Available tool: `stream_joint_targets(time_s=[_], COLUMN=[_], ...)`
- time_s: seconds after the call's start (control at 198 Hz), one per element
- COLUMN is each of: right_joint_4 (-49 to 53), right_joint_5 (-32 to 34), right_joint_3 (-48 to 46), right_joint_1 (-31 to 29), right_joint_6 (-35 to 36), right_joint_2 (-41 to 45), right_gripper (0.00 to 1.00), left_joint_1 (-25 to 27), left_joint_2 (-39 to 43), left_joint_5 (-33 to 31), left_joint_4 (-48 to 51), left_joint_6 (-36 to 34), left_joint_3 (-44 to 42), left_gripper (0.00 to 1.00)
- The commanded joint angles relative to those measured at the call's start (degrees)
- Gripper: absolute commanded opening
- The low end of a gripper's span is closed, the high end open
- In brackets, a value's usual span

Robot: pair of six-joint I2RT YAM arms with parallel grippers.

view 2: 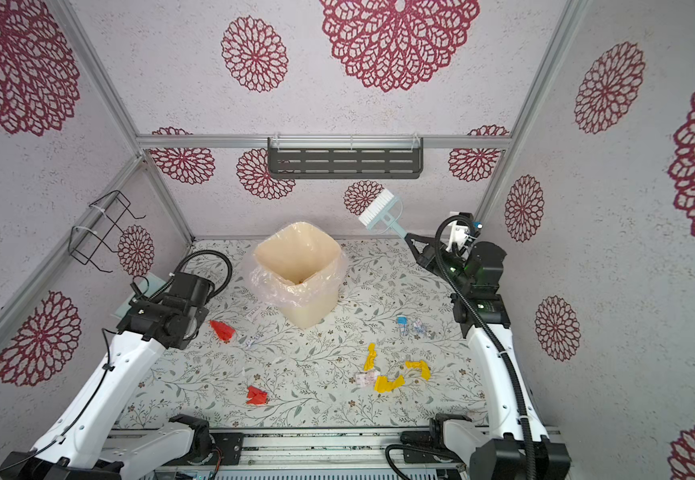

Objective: Sweep away the paper scraps from the table
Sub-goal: 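Lift the teal dustpan with the left gripper and swing it toward the scraps, then lower the dustpan near the yellow scraps while the right gripper lowers the brush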

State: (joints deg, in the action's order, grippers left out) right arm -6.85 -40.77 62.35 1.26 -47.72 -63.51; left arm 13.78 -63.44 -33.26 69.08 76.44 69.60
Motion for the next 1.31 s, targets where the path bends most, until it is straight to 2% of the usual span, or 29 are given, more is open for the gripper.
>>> stream_joint_targets(time_s=[0.0,0.131,0.339,0.627,0.688,0.764,0.885,1.194,1.31], right_joint_4=[2.93,12.37,31.28,50.97,53.8,56.73,60.26,69.32,71.33], right_joint_5=[-0.36,1.29,6.15,14.31,16.02,18.07,19.61,22.91,23.59], right_joint_3=[4.33,8.58,17.76,24.85,25.4,25.89,26.24,26.47,25.56], right_joint_1=[0.33,0.46,0.59,1.27,1.45,1.71,2.5,2.88,2.87], right_joint_6=[4.71,10.47,20.72,28.12,29.09,30.16,31.39,35.82,36.55], right_joint_2=[0.25,-0.34,-1.95,-3.56,-3.58,-3.58,-3.52,-5.26,-5.52], right_gripper=[0.0,0.0,0.0,0.0,0.0,0.0,0.0,0.0,0.0], left_joint_1=[1.13,5.63,15.15,29.58,31.86,34.41,36.84,42.07,43.8], left_joint_2=[-2.61,-7.81,-18.45,-33.06,-34.72,-34.65,-35.46,-36.52,-36.44], left_joint_5=[-3.1,-3.84,-0.1,1.91,4.43,7.31,13.49,21.33,22.0], left_joint_4=[3.72,4.9,6.56,16.32,16.96,15.33,14.84,14.29,13.5], left_joint_6=[-14.16,-23.55,-39.99,-53.11,-55.74,-58.41,-59.72,-62.27,-63.32], left_joint_3=[9.62,21.17,38.14,58.15,58.83,55.66,52.63,47.27,43.52], left_gripper=[0.08,0.08,0.09,0.08,0.08,0.07,0.05,0.01,0.0])
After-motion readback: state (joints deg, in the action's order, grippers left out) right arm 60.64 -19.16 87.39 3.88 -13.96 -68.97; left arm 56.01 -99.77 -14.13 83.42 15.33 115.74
